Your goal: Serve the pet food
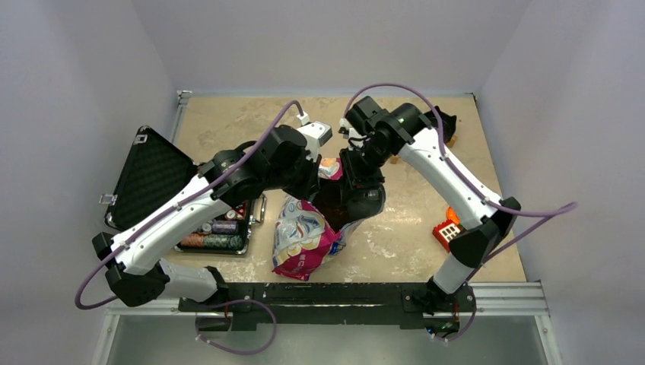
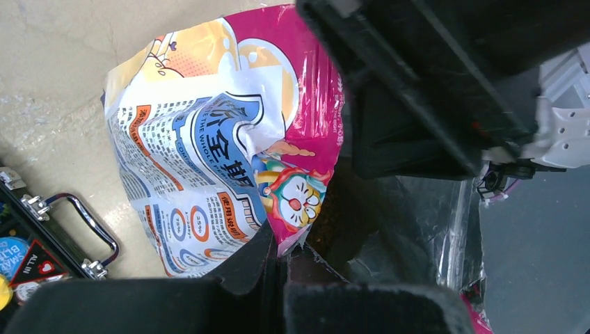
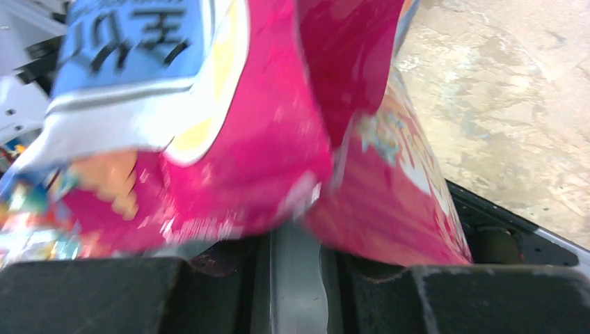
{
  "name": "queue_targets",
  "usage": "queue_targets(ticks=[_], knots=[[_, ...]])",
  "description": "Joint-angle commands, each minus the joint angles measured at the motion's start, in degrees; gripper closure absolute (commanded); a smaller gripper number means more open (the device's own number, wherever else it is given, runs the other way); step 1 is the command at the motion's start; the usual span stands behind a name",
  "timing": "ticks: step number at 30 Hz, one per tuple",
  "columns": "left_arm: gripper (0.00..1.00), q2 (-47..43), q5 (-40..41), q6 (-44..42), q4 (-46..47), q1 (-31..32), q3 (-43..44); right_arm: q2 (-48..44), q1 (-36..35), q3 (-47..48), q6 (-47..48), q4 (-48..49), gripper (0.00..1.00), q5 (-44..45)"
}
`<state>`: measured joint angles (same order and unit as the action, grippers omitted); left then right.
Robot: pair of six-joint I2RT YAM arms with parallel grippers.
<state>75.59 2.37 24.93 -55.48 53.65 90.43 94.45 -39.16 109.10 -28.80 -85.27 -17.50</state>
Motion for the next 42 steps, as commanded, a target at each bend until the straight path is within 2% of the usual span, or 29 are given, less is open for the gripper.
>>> queue_targets(ticks=[1,6,10,13,15,18,24,28,29,31,34,38,42], knots=[[1.00,-2.0,-6.3,1.8,12.3,0.6,6.2,0.9,0.0,1.9,2.1,-2.7,1.00,9.3],[1.00,-2.2,-5.3,0.9,11.0,0.5,5.9,1.9,0.0,-5.3,3.0,-2.5,1.00,16.9],[1.00,-2.1,-4.7,0.4,10.2,0.5,5.8,4.7,-1.8,-10.1,2.7,3.5,1.00,17.4],[1.00,-1.5,-3.0,0.5,8.8,0.5,6.0,9.5,-5.1,-10.5,2.5,8.4,1.00,18.9],[1.00,-1.0,-1.9,0.8,7.3,0.5,6.5,13.1,-7.7,-10.8,2.9,12.1,1.00,16.8],[1.00,-0.5,-0.2,1.3,5.4,0.1,6.5,13.7,-9.3,-15.0,3.1,22.0,1.00,3.0],[1.00,-3.2,3.1,1.7,4.7,0.0,4.1,2.5,-5.6,-25.2,-0.1,45.5,1.00,-27.0],[1.00,-6.3,6.7,2.0,5.9,0.0,1.8,-5.9,-0.6,-36.7,-10.7,65.5,1.00,-44.6],[1.00,-7.1,7.9,2.0,6.0,0.0,1.5,-7.9,0.7,-40.0,-14.4,71.7,1.00,-47.5],[1.00,-8.9,10.1,1.8,6.6,0.0,0.7,-11.9,3.3,-44.0,-18.1,77.6,1.00,-50.1],[1.00,-11.3,13.2,1.9,7.4,0.0,-0.9,-17.1,6.8,-46.4,-17.4,73.8,1.00,-51.6],[1.00,-13.2,15.7,2.1,8.3,0.0,-2.7,-23.1,10.3,-46.7,-12.0,63.7,1.00,-50.7],[1.00,-13.6,16.1,2.5,8.9,0.0,-3.4,-24.8,11.6,-49.1,-10.8,60.9,1.00,-48.1]])
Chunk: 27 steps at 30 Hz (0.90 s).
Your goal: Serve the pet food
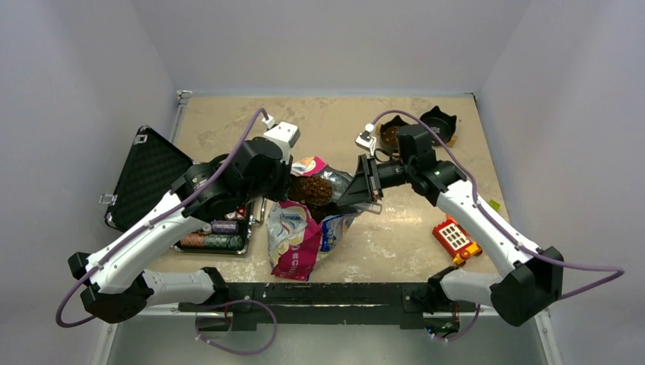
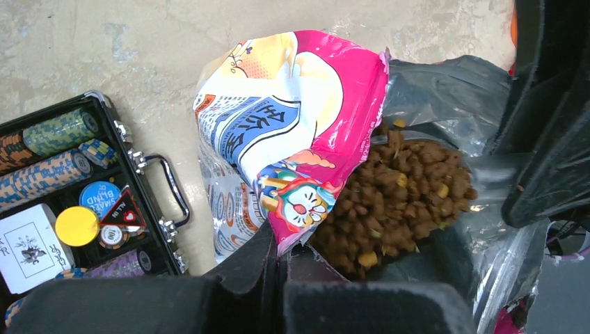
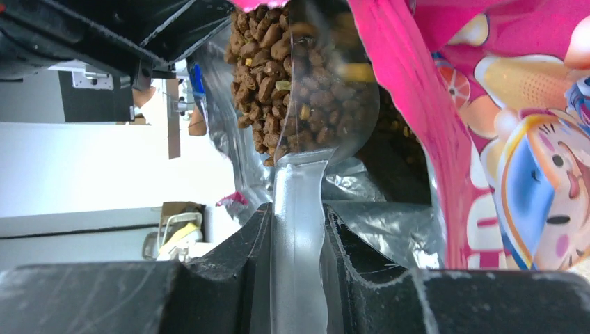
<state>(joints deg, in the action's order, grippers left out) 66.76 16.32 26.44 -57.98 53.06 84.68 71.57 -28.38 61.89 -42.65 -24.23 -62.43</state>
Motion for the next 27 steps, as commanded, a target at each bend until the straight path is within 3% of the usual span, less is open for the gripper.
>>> queue_targets(ticks=[1,9,17,25,27], knots=[[1.00,-4.7,1.9,1.1,11.7,0.6,2.3,-1.5,0.9,-2.2,3.4,-0.6,1.00,-2.6],[1.00,-3.7,0.4,1.7,11.7,0.6,2.7,-2.6,0.9,4.8,6.2,-7.9,1.00,6.7],[1.00,-2.7,-1.0,2.0,11.9,0.6,3.2,1.0,-0.9,15.1,13.2,-25.8,1.00,34.1],[1.00,-1.3,-2.1,2.2,11.6,0.6,4.3,6.0,-6.8,19.9,14.6,-29.7,1.00,34.6],[1.00,-1.1,-2.2,2.2,11.5,0.6,4.5,5.2,-6.4,20.8,14.9,-27.8,1.00,27.6]])
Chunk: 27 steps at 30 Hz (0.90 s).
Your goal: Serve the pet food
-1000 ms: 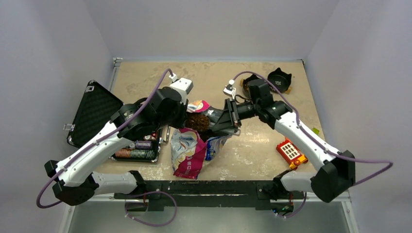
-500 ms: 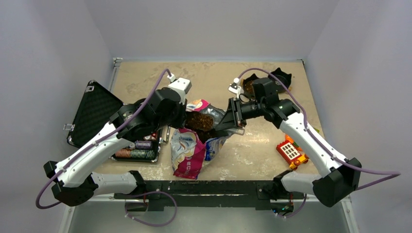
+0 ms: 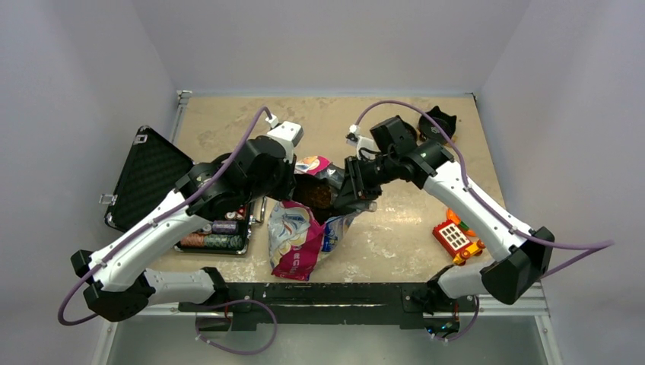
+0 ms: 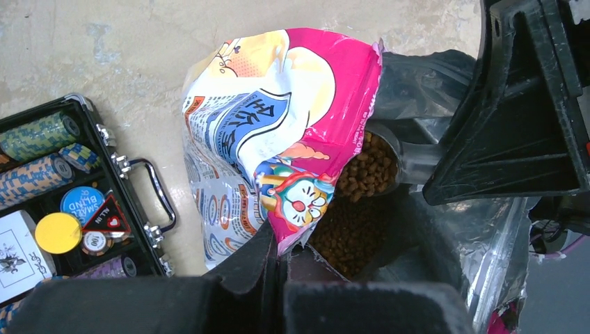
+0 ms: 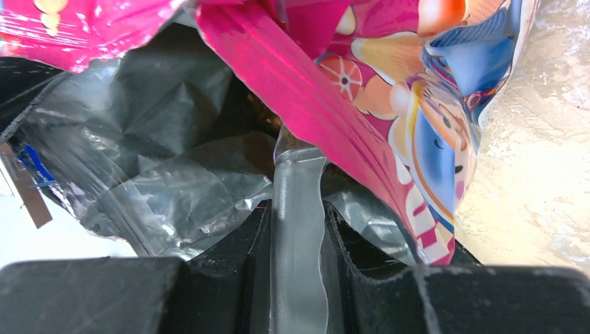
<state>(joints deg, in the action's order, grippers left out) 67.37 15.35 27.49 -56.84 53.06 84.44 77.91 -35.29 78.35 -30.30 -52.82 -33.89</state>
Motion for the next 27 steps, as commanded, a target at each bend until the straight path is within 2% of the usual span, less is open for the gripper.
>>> queue_targets(ticks=[1,3,8,11,14,16,19,24,25,27], knots=[[1.00,-1.6,-1.3,1.2,10.3,0.6,4.8,-2.4,0.5,4.3,1.4,3.7,1.00,-4.2],[1.00,-1.6,-1.1,1.1,10.3,0.6,4.9,-5.1,0.8,3.1,-1.9,9.2,1.00,-6.4],[1.00,-1.6,-0.4,1.1,10.3,0.6,5.0,-4.3,4.6,0.2,-0.3,4.1,1.00,-4.6],[1.00,-1.6,-0.4,0.8,10.1,0.6,5.1,-5.6,5.1,-4.0,-1.0,6.3,1.00,-5.9],[1.00,-1.7,-0.2,0.9,9.9,0.6,5.0,-6.7,5.1,-7.5,-3.1,10.2,1.00,-10.9],[1.00,-1.7,-0.3,1.0,10.1,0.6,5.0,-7.9,5.7,-10.9,-6.7,16.0,1.00,-16.6],[1.00,-1.7,-0.4,0.8,10.2,0.6,5.2,-9.7,7.4,-18.0,-17.5,33.4,1.00,-26.4],[1.00,-2.3,-0.4,0.9,10.0,0.6,4.7,-12.2,10.3,-26.0,-33.8,56.2,1.00,-34.3],[1.00,-2.6,-0.4,1.0,10.0,0.6,4.3,-12.7,10.8,-27.1,-36.0,58.9,1.00,-35.2],[1.00,-3.2,-0.3,1.0,10.0,0.6,3.9,-13.3,12.0,-27.7,-36.1,58.0,1.00,-36.6]])
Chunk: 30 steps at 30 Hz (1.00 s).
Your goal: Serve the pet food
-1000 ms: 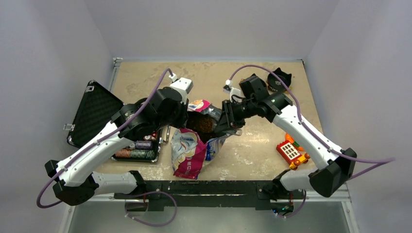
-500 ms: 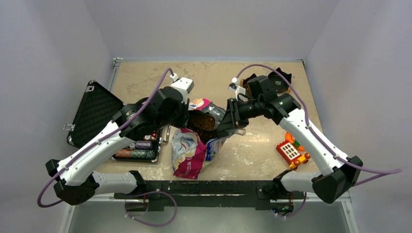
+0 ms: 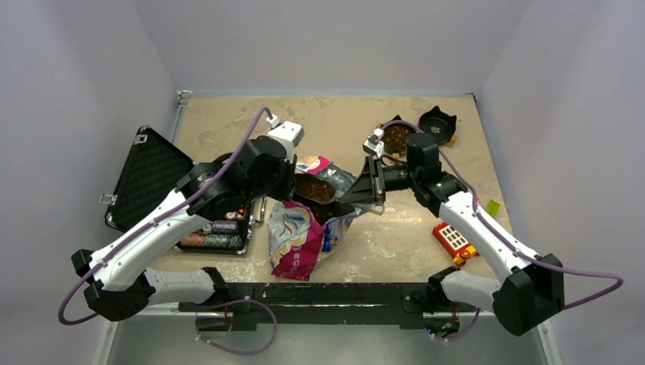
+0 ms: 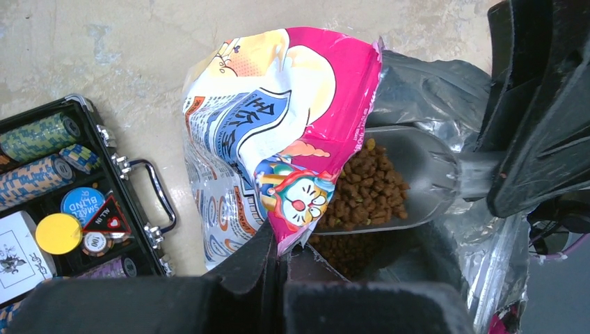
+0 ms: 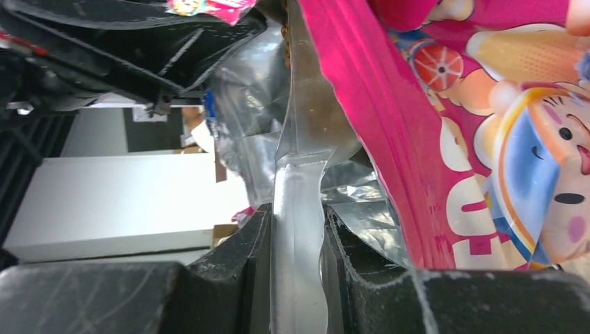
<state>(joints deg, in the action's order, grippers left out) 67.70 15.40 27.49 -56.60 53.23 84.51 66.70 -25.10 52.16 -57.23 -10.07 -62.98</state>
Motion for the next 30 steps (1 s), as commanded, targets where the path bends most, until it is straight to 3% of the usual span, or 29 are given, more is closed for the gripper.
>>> queue_targets(ticks=[1,4,9,17,21,22,25,27,29,30], knots=[[1.00,-3.8,-0.3,1.0,9.8,0.4,3.7,-2.3,2.2,-1.8,-8.5,14.1,1.00,-8.0],[1.00,-4.6,0.1,1.0,10.0,0.4,3.2,-1.2,2.5,-4.4,-10.1,15.9,1.00,-6.8],[1.00,-4.8,-0.4,1.0,10.6,0.4,3.3,1.4,1.4,-6.6,-19.8,30.9,1.00,-7.8],[1.00,-6.7,0.8,1.7,9.9,0.4,1.3,-3.8,7.0,-10.5,-14.5,26.4,1.00,-11.4],[1.00,-7.2,2.3,1.5,9.6,0.4,1.6,-4.3,7.6,-9.3,-6.0,16.2,1.00,-10.5],[1.00,-7.3,2.6,1.3,9.7,0.4,1.7,-3.9,7.5,-10.0,-6.9,17.5,1.00,-10.1],[1.00,-7.1,2.8,1.3,10.1,0.4,1.7,-1.5,7.3,-13.7,-19.8,36.1,1.00,-9.5],[1.00,-6.8,2.6,1.4,10.0,0.4,2.0,-0.4,7.3,-13.9,-24.5,43.1,1.00,-10.4],[1.00,-6.7,2.9,1.6,9.5,0.4,2.4,-1.8,7.6,-13.1,-21.4,38.7,1.00,-11.2],[1.00,-6.8,3.2,1.6,9.1,0.4,2.4,-3.1,7.7,-12.3,-16.7,32.1,1.00,-11.2]])
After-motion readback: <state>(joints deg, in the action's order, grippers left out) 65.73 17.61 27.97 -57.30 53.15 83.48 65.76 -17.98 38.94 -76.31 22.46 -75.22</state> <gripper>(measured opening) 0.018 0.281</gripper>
